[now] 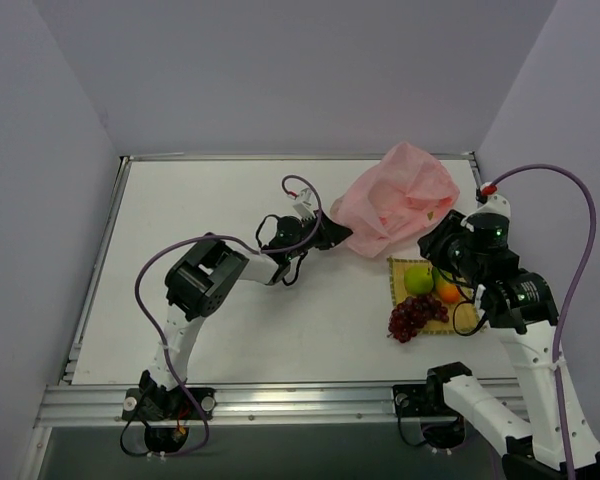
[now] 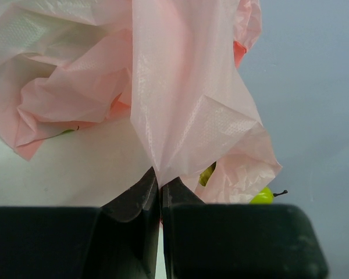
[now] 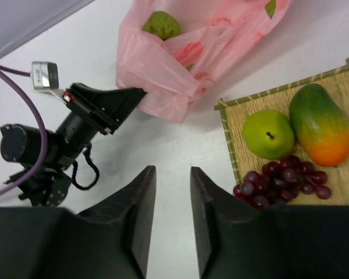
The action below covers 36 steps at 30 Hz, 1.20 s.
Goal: Take the fake fruits out of the plastic bag
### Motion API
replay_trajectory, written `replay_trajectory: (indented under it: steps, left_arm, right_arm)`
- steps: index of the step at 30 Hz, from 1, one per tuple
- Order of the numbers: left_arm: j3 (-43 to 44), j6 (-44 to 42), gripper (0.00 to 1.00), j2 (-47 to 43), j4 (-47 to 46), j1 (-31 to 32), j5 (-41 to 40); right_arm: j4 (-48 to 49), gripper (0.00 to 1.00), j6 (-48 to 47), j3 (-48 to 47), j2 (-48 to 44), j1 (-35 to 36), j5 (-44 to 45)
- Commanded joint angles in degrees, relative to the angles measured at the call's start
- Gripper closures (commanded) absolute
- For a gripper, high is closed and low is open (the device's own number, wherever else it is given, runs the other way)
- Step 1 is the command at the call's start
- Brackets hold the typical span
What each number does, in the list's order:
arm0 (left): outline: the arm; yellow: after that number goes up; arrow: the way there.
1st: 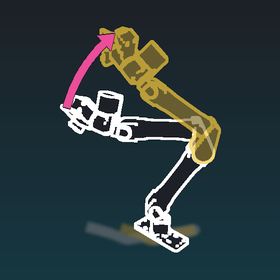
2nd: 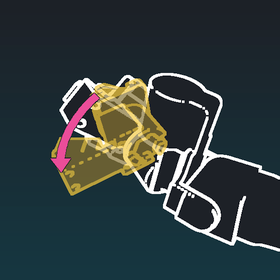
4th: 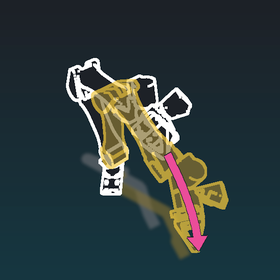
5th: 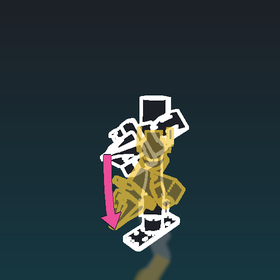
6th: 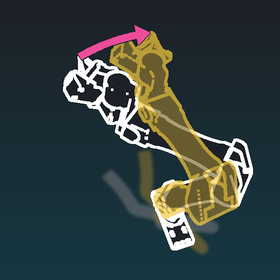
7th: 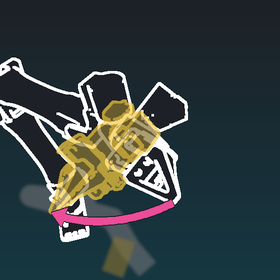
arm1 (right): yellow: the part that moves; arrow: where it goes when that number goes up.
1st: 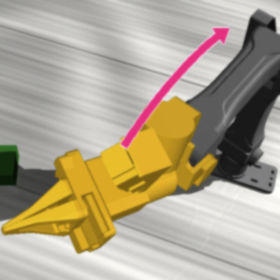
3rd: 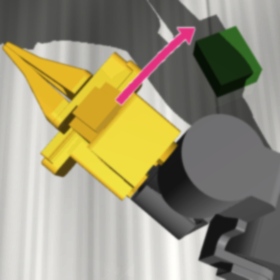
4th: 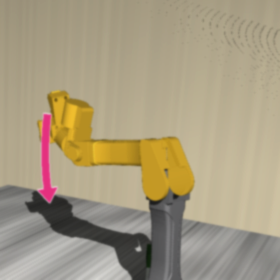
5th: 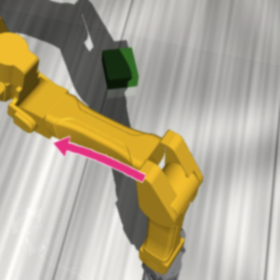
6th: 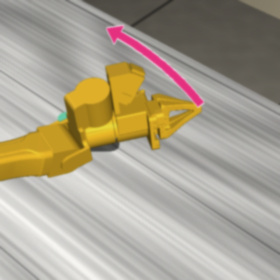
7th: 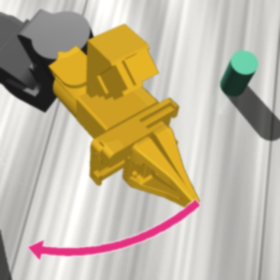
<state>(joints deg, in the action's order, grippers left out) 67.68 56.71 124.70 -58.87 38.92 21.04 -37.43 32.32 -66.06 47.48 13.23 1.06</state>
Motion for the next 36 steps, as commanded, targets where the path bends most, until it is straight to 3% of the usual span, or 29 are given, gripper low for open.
replay_trajectory:
  steps: [1, 3, 6, 10, 17, 21, 25, 28, 32, 36]
  left_arm:
    - [0.96, -1.07, 0.98, -3.86, -0.99, 0.90, 0.32]
    - [1.49, -0.72, 0.98, -3.59, -1.16, 0.81, 0.58]
    - [1.49, -0.55, 0.98, -3.77, -1.42, 0.72, 0.85]
    - [0.53, -0.28, 0.98, -4.20, -1.42, 0.46, 0.58]
    - [-3.87, -1.16, 0.98, -6.14, -0.98, -0.59, -1.26]
    - [-6.24, -0.55, 0.98, -6.49, -0.98, -0.95, -2.49]
    - [-8.17, -1.51, 0.98, -7.19, 0.07, -1.30, -3.46]
    - [-10.37, -0.99, 0.98, -8.16, -0.80, -1.91, -4.69]
    - [-11.08, 0.07, 0.98, -8.43, -0.90, -2.62, -5.13]
    - [-11.43, -0.98, 0.98, -8.95, 0.86, -2.71, -5.83]
  right_arm:
    - [7.71, 0.76, -2.08, 1.20, 0.94, 0.39, 1.21]
    - [10.96, 0.91, -2.78, 2.77, 1.64, 0.48, 3.33]
    - [17.11, 0.95, -3.14, 5.94, 5.06, 0.39, 2.90]
    - [27.22, 0.96, -3.49, 9.19, 11.82, 0.39, 1.93]
    - [44.87, 0.95, -3.66, 7.44, 32.81, 0.30, 2.80]
    - [50.85, 0.94, -3.93, 5.24, 41.45, 0.04, 6.32]
    - [57.89, 0.93, -3.49, 4.71, 49.00, -1.28, 3.52]
    - [62.56, 0.84, -3.49, 3.49, 53.49, -1.63, 0.88]
    - [69.76, 0.57, -3.93, 2.87, 56.83, -1.63, -3.78]
    - [70.83, 0.41, -5.51, 1.73, 60.00, -1.37, -7.47]
